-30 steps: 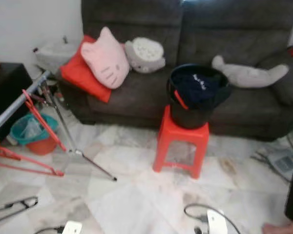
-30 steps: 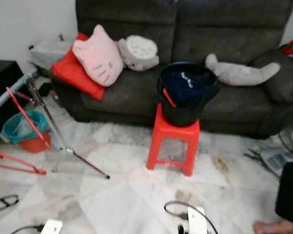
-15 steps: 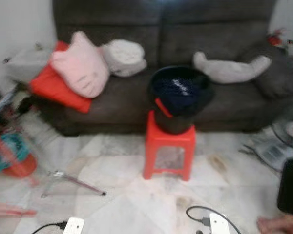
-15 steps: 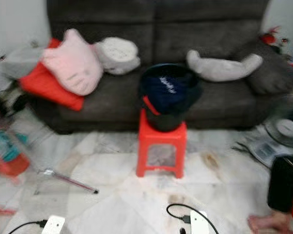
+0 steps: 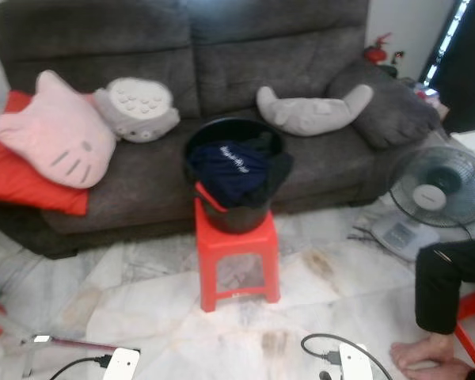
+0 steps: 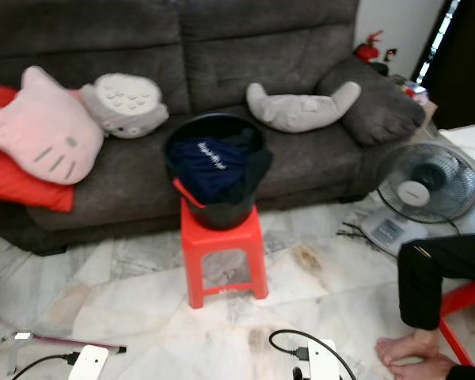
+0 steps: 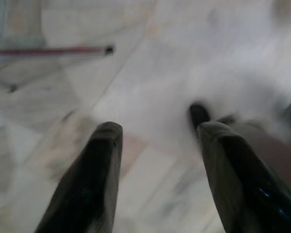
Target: Hang hanger
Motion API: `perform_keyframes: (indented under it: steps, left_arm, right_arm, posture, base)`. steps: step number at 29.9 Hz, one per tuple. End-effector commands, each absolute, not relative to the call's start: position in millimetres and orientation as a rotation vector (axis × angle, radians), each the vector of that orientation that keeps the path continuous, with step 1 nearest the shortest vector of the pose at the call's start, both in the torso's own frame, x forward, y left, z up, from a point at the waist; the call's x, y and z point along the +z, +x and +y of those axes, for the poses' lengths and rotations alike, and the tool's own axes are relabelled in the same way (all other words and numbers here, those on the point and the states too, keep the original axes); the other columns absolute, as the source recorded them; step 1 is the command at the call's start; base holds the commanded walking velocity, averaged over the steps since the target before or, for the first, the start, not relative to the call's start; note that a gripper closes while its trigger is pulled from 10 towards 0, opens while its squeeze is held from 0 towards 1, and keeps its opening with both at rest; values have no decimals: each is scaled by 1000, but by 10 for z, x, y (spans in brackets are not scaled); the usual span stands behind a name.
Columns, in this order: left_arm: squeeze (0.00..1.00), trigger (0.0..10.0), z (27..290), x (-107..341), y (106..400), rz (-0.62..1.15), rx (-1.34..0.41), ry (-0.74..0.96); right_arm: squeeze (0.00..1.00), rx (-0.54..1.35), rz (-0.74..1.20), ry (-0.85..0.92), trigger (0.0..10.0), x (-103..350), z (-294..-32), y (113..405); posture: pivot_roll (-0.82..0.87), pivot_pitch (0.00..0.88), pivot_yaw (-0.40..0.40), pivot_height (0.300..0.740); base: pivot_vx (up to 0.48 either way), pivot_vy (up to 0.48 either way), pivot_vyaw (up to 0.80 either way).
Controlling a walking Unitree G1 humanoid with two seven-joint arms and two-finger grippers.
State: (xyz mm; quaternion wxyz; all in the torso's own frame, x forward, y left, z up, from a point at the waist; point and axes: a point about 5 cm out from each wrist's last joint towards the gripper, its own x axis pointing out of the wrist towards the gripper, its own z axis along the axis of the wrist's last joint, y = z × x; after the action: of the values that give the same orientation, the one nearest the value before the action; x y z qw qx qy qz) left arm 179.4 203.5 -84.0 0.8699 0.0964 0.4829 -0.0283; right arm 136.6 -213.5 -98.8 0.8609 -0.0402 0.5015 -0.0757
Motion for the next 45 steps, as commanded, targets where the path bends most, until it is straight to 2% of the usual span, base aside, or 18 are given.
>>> perform_keyframes:
  steps: [1,5,26,32,36,41,43,44,45]
  left_arm:
    - [0,10000,2198,-882,1637,1068,-34,230]
    - [0,10000,2196,-882,1637,1068,-35,230]
    - [0,10000,2193,-880,1643,1065,-38,231]
    - [0,10000,2201,-878,1644,1066,-39,237]
    - [0,10000,2201,-879,1641,1068,-47,245]
    - [0,10000,2207,-879,1639,1068,-41,246]
    - [0,10000,2208,-879,1637,1069,-41,245]
    - [0,10000,2207,-880,1636,1070,-45,247]
    - [0,10000,2207,-880,1636,1070,-45,247]
  right_arm:
    - [0,-134,1008,-63,10000,-953,-2014,1511]
    - [0,-139,1008,-62,10000,-953,-2018,1510]
    - [0,-155,998,-58,10000,-948,-2027,1515]
    - [0,-172,944,-88,10000,-920,-2036,1548]
    - [0,-233,871,-105,10000,-881,-2063,1571]
    - [0,-237,789,-253,10000,-819,-2091,1624]
    - [0,-271,652,-292,10000,-681,-2287,1690]
    - [0,-298,520,-335,10000,-527,-2438,1737]
    - [0,-298,520,-335,10000,-527,-2438,1737]
  posture:
    - [-111,0,48,740]
    - [-112,0,48,740]
    - [-111,0,44,740]
    - [-142,0,54,740]
    - [-149,0,53,740]
    - [-158,0,49,740]
    - [-163,0,47,740]
    - [-169,0,47,740]
    - [-169,0,47,740]
  base:
    - [281,0,750]
    - [281,0,695]
    - [282,0,0]
    - [0,0,0]
    - [0,0,0]
    - [0,0,0]
    - [0,0,0]
    - [0,0,0]
    - [0,0,0]
